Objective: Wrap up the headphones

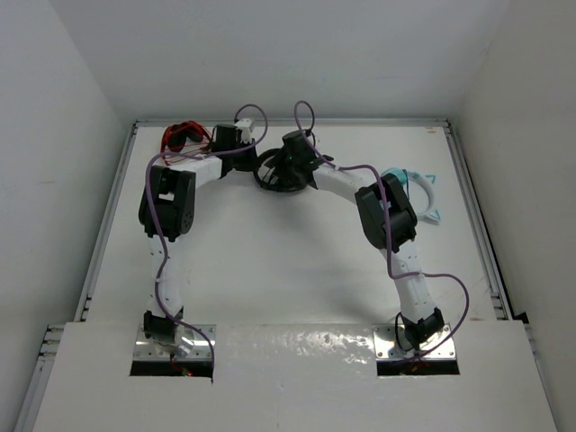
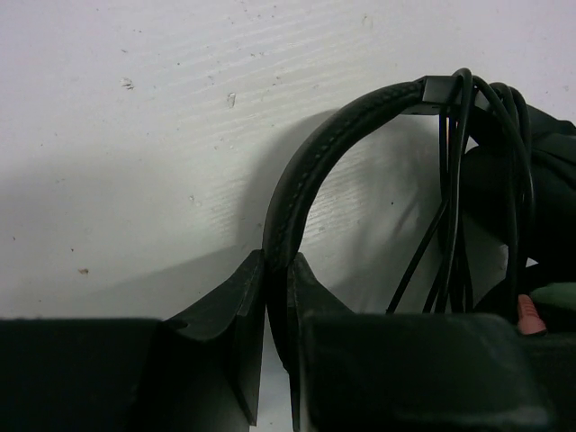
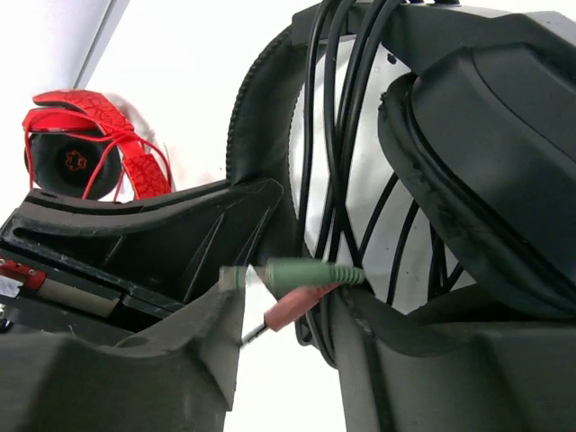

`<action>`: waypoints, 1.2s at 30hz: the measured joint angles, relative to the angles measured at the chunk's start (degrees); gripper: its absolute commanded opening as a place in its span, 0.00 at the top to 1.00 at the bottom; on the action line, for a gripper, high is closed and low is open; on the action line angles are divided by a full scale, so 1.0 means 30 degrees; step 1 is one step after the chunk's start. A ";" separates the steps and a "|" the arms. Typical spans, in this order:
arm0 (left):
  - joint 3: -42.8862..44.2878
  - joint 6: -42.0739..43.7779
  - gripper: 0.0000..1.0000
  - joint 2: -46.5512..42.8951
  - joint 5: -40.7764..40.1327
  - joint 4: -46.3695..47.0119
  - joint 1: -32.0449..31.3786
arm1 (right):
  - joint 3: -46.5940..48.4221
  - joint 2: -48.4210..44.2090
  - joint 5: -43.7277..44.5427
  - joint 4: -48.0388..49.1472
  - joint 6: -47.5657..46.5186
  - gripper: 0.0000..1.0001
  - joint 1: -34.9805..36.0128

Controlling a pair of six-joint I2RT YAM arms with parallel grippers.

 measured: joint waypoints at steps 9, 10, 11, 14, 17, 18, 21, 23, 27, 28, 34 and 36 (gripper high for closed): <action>-0.0051 -0.0911 0.88 0.0000 0.0321 0.0036 0.0000 | 0.0007 0.0029 -0.0036 0.0153 0.0270 0.46 -0.0211; -0.0051 -0.0933 0.86 0.0000 0.0364 0.0029 0.0000 | 0.0007 0.0029 -0.0044 0.0255 0.0153 0.45 -0.0240; -0.0051 -0.0933 0.85 0.0000 0.0393 0.0022 0.0000 | 0.0007 0.0022 -0.0051 0.0408 -0.0058 0.45 -0.0255; -0.0051 -0.0918 0.85 0.0000 0.0634 -0.0117 0.0000 | 0.0007 0.0015 0.0073 0.0991 -0.0794 0.43 -0.0364; -0.0051 -0.0911 0.84 0.0000 0.0743 -0.0248 0.0000 | 0.0007 -0.0066 0.0415 0.1457 -0.1450 0.43 -0.0597; -0.0051 -0.0911 0.84 0.0000 0.0816 -0.0291 0.0000 | 0.0007 -0.0117 0.0568 0.1501 -0.1596 0.43 -0.0685; -0.0044 -0.0903 0.82 0.0000 0.0998 -0.0430 0.0000 | 0.0007 -0.0197 0.1056 0.1749 -0.1960 0.42 -0.1005; -0.0007 -0.0903 0.81 0.0000 0.1173 -0.0517 0.0000 | 0.0007 -0.0197 0.1144 0.1945 -0.2098 0.42 -0.1122; 0.0197 -0.0889 0.78 0.0007 0.1457 -0.0860 0.0007 | 0.0007 -0.0197 0.1100 0.2565 -0.2630 0.41 -0.1173; 0.0284 -0.0889 0.76 0.0000 0.1508 -0.0962 0.0007 | 0.0007 -0.0197 0.1056 0.2652 -0.2798 0.41 -0.1180; 0.1115 -0.0874 0.69 0.0007 0.1865 -0.1559 0.0007 | 0.0044 -0.0539 0.0780 0.2914 -0.4532 0.37 -0.1231; 0.1362 -0.0889 0.65 0.0007 0.1923 -0.1588 0.0007 | 0.0044 -0.0962 0.0772 0.2987 -0.5071 0.36 -0.1239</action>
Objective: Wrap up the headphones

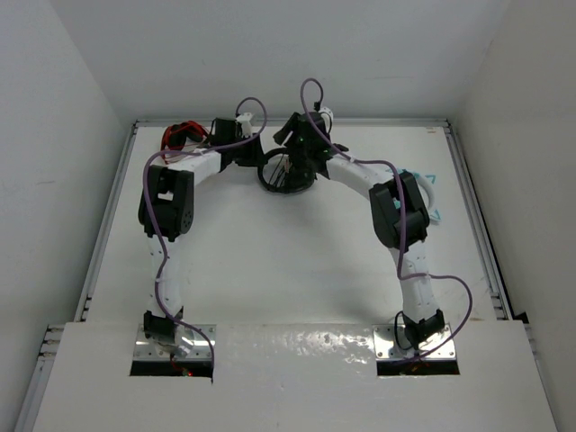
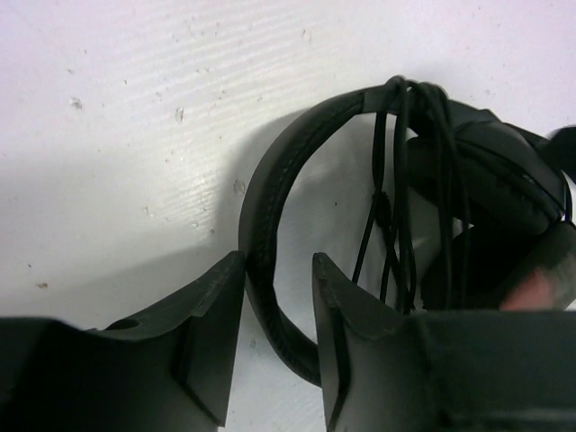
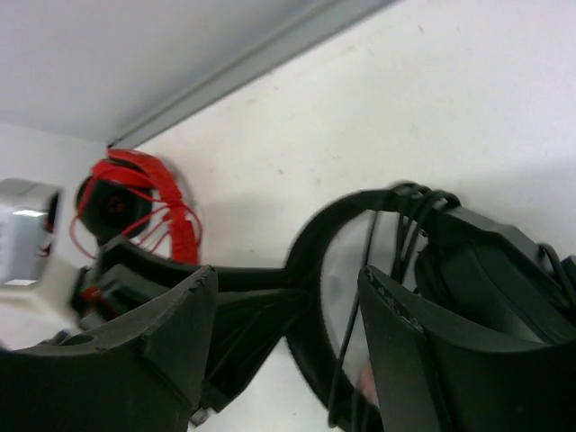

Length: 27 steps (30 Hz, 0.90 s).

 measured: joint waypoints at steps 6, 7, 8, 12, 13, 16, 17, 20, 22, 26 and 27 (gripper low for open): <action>0.0204 -0.0015 0.55 0.0000 0.0007 0.0000 0.0015 | 0.0117 -0.1945 0.0073 0.0525 -0.1341 0.33 -0.0197; 0.0204 -0.0022 0.54 0.0000 -0.0007 -0.0022 0.0015 | 0.0095 -0.2331 0.0087 0.0699 -0.1479 0.33 -0.0248; 0.0204 -0.0029 0.54 0.0000 -0.0007 -0.0022 0.0015 | 0.0080 -0.2681 0.0117 0.0889 -0.1574 0.33 -0.0291; 0.0321 -0.0036 0.53 0.0000 -0.0073 -0.0102 0.0015 | 0.0007 -0.3701 0.0182 0.1443 -0.1894 0.33 -0.0510; 0.0393 -0.0058 0.53 0.0000 -0.0124 -0.0131 0.0036 | -0.0007 -0.3927 0.0211 0.1566 -0.2011 0.33 -0.0605; 0.0816 -0.0095 0.51 0.0000 -0.0415 -0.0153 0.0051 | -0.0109 -0.4233 0.0211 0.1603 -0.2441 0.32 -0.0765; 0.1035 -0.0102 0.50 0.0000 -0.0605 -0.0197 0.0051 | -0.0291 -0.4364 0.0197 0.1581 -0.2645 0.32 -0.0787; 0.1800 -0.0095 0.46 0.0007 -0.1115 -0.0255 0.0109 | -0.1042 -0.4852 0.0211 0.1413 -0.3257 0.30 -0.0896; 0.2419 -0.0095 0.43 0.0015 -0.1457 -0.0270 0.0146 | -0.1617 -0.5297 0.0204 0.1166 -0.3759 0.29 -0.0969; 0.3934 -0.0044 0.37 0.0015 -0.2273 -0.0641 0.0262 | -0.3293 -0.6849 -0.0015 0.0663 -0.4568 0.27 -0.1188; 0.4437 -0.0015 0.36 0.0015 -0.2565 -0.0998 0.0291 | -0.3716 -0.7359 -0.0160 0.0495 -0.4685 0.26 -0.1319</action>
